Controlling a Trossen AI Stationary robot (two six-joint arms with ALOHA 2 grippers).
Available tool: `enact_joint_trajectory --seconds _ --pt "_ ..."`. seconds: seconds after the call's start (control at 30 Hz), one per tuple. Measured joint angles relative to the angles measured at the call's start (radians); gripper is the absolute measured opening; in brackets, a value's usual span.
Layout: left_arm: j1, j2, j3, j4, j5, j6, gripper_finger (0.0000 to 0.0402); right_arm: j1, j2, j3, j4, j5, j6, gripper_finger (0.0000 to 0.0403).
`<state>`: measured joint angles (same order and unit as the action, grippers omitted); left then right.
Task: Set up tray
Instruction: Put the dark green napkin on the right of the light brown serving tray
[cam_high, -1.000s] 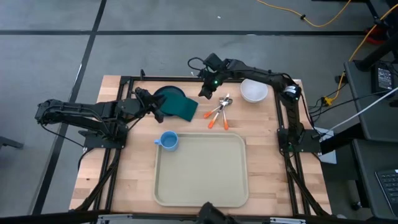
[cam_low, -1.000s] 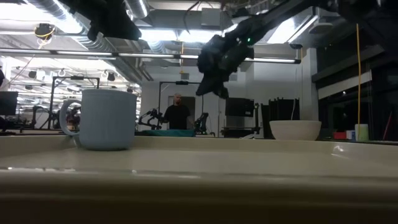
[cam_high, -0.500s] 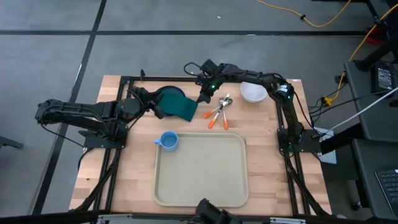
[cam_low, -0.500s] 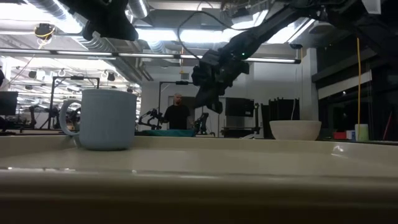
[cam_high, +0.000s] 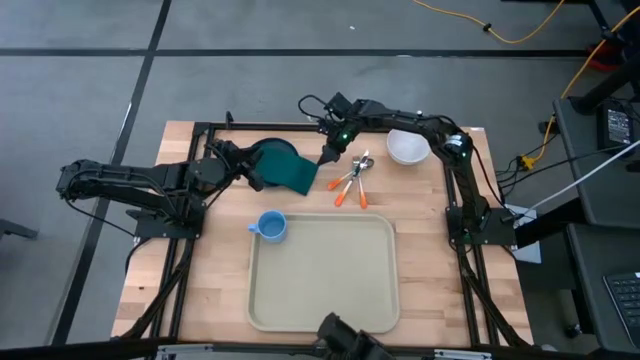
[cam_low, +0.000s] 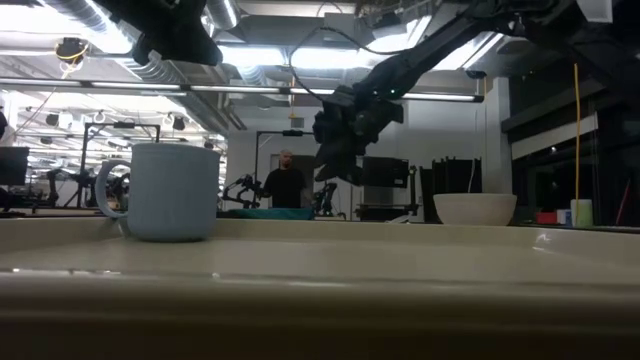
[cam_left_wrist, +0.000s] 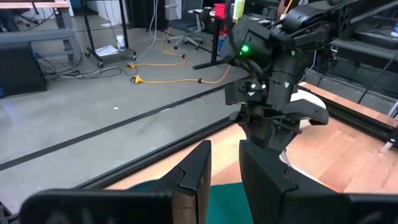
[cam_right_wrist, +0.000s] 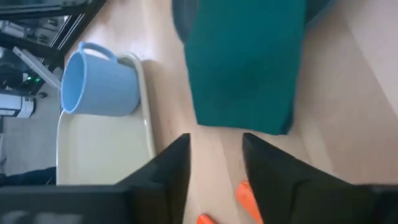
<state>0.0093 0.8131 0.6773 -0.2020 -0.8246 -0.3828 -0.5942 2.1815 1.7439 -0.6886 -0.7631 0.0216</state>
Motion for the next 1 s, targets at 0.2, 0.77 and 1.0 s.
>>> enact_joint_trajectory --seconds 0.2,0.77,1.0 --pt "0.000 0.000 0.000 0.005 0.011 0.000 0.0077 -0.003 0.025 0.000 -0.006 0.002 0.034 0.0223" --pt "0.000 0.000 0.000 0.012 0.032 -0.033 0.0077 -0.017 0.079 0.000 0.048 -0.021 0.082 0.0286" --pt "0.000 0.000 0.000 0.012 0.041 -0.034 0.0077 -0.031 0.101 -0.001 0.073 -0.046 0.108 0.0287"
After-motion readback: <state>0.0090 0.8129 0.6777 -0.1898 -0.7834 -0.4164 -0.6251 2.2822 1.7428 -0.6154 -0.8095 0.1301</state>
